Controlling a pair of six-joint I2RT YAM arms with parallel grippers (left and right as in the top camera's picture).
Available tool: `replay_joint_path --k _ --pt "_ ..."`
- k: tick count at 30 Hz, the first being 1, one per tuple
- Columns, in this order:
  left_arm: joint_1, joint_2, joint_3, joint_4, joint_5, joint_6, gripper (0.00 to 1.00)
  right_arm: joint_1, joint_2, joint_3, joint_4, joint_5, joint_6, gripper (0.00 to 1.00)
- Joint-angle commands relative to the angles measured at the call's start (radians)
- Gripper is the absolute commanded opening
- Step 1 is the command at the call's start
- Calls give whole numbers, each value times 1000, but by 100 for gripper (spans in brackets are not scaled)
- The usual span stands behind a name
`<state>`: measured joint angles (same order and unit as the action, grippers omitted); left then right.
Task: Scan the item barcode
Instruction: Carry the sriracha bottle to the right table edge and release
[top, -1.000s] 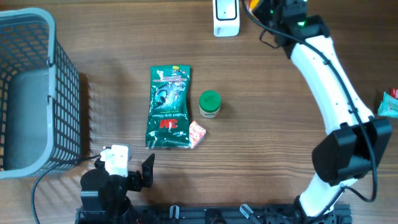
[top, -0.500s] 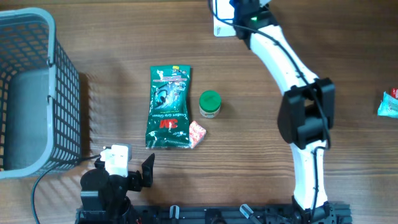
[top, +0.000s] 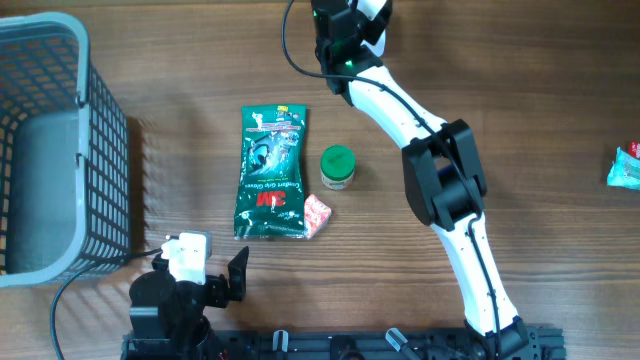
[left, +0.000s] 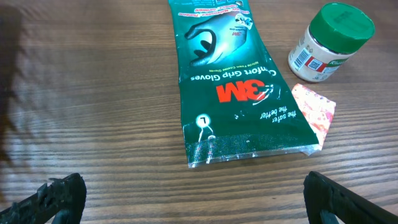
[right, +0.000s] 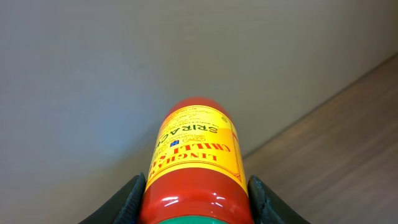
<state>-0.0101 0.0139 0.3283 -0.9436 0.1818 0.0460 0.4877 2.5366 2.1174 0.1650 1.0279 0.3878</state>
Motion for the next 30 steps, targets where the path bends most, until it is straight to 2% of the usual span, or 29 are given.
replay_joint_path --k 1,7,11,14,18,23,30 --pt "6 -7 -1 -1 12 -6 100 -6 -8 22 80 180 -199 28" --pt "6 -7 -1 -1 12 -6 100 -29 -8 22 109 273 -400 34" --pt "6 -7 -1 -1 12 -6 100 -79 -8 22 211 416 -572 34" --pt "6 -7 -1 -1 12 -6 100 -146 -8 22 298 491 -707 34" --pt "6 -7 -1 -1 12 -6 100 -249 -8 22 294 491 -808 34" --pt "6 -7 -1 -1 12 -6 100 -378 -8 21 212 491 -796 32" --pt "6 -7 -1 -1 12 -6 100 -576 -8 -7 -32 490 -632 31"
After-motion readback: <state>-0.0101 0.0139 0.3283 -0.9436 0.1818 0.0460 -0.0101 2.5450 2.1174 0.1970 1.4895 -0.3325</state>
